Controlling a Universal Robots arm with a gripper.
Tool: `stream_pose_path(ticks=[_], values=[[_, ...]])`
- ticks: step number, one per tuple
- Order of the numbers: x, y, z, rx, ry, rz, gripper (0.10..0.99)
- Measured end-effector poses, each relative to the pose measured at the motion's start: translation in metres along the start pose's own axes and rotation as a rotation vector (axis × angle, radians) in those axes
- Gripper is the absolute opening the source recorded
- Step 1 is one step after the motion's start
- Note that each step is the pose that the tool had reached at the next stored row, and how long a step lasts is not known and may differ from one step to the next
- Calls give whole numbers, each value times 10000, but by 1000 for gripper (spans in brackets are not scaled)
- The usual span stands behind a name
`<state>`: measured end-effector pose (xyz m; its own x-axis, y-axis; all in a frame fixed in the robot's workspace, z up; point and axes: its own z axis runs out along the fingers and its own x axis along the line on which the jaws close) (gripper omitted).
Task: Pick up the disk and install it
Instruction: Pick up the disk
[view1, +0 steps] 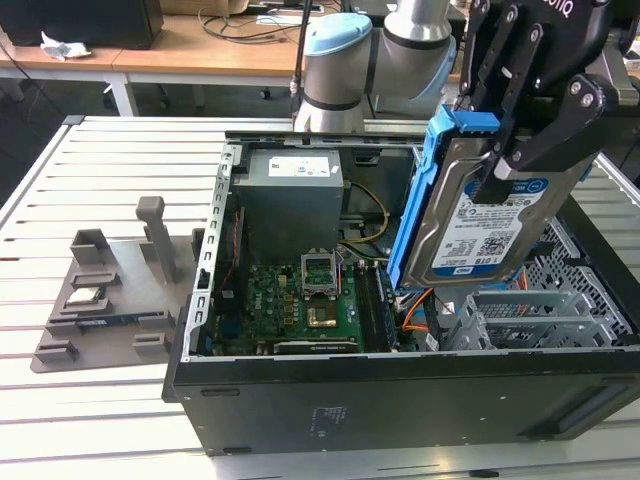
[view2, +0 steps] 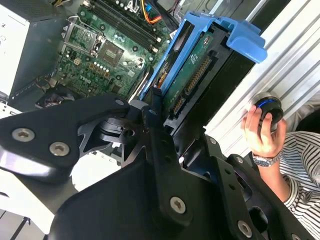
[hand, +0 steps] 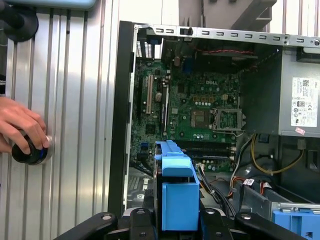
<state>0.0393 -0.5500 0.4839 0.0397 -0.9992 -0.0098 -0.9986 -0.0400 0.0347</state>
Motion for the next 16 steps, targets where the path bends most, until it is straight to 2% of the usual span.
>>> stream_pose_path(ticks=[9,13,16], values=[[7,-165,-3,1,0,-1,365],[13,-317,5,1,3,-1,365],[16,-382,7,0,4,1,365]])
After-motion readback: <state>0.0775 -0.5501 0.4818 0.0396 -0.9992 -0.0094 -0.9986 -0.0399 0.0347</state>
